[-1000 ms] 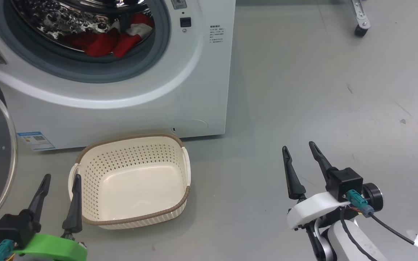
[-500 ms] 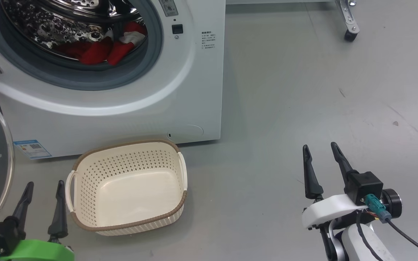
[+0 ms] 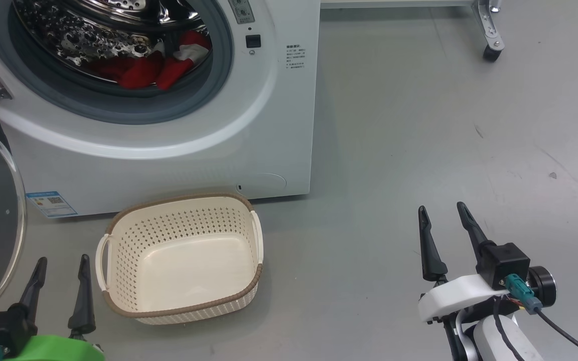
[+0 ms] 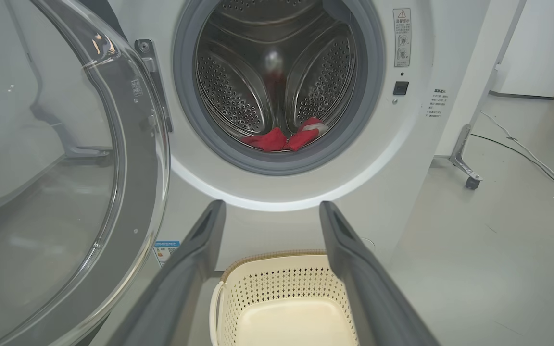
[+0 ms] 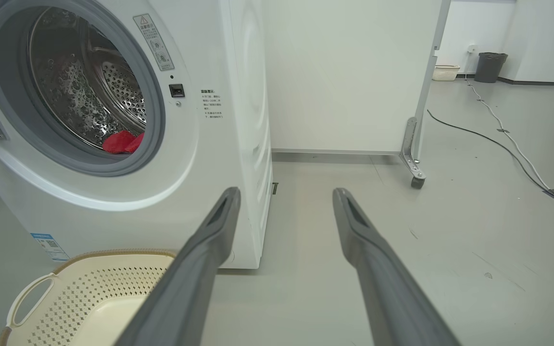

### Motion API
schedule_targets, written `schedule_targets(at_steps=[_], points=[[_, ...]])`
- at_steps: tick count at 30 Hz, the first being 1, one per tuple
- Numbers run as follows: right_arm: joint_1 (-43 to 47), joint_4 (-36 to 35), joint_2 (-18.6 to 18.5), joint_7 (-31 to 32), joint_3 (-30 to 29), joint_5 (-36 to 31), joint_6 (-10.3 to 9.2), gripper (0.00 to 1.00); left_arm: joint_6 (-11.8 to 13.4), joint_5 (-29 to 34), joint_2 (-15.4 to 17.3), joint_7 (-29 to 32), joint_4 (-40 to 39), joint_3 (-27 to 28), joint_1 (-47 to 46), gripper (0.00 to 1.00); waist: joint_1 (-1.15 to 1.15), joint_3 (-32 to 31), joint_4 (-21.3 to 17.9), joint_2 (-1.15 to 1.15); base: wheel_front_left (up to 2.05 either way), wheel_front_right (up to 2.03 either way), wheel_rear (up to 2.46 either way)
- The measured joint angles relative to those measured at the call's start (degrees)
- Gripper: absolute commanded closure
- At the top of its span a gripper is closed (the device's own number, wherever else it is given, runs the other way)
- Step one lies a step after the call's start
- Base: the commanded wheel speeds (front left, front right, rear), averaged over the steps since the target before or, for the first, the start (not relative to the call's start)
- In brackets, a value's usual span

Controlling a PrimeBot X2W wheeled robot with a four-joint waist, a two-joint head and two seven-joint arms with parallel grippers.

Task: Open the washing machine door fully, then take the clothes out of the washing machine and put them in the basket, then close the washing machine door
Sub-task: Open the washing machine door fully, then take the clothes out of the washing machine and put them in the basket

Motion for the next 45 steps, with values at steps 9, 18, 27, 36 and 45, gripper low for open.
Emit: schedule_targets(at_steps=[9,18,27,36,45], points=[[0.9,-0.1,0.0,0.0,0.1,0.0,0.00,0.00,-0.1,1.0,-0.1,0.0,0.5,0.0,0.0,0.00,0.00,-0.2,0.2,0.00,0.08,-0.08,0.00],[1.6,0.0,0.0,0.0,0.4,0.2,0.00,0.00,-0.2,1.0,-0.2,0.0,1.4,0.3,0.0,0.00,0.00,-0.5,0.6,0.00,0.42,-0.42,0.00],[1.9,0.0,0.0,0.0,0.4,0.2,0.00,0.00,-0.3,1.5,-0.5,0.0,2.0,0.3,0.1,0.00,0.00,-0.6,1.1,0.00,0.81,-0.81,0.00],[2.0,-0.3,0.0,0.0,0.3,0.6,0.00,0.00,-0.3,1.5,-0.9,0.0,1.7,1.5,0.1,0.00,0.00,-0.1,1.3,0.00,1.00,-0.99,0.00],[2.0,-0.4,0.0,0.0,0.6,0.6,0.00,0.00,-0.3,2.0,-1.0,0.0,1.5,1.9,0.1,0.00,0.00,0.3,1.5,0.00,0.68,-0.68,0.00]])
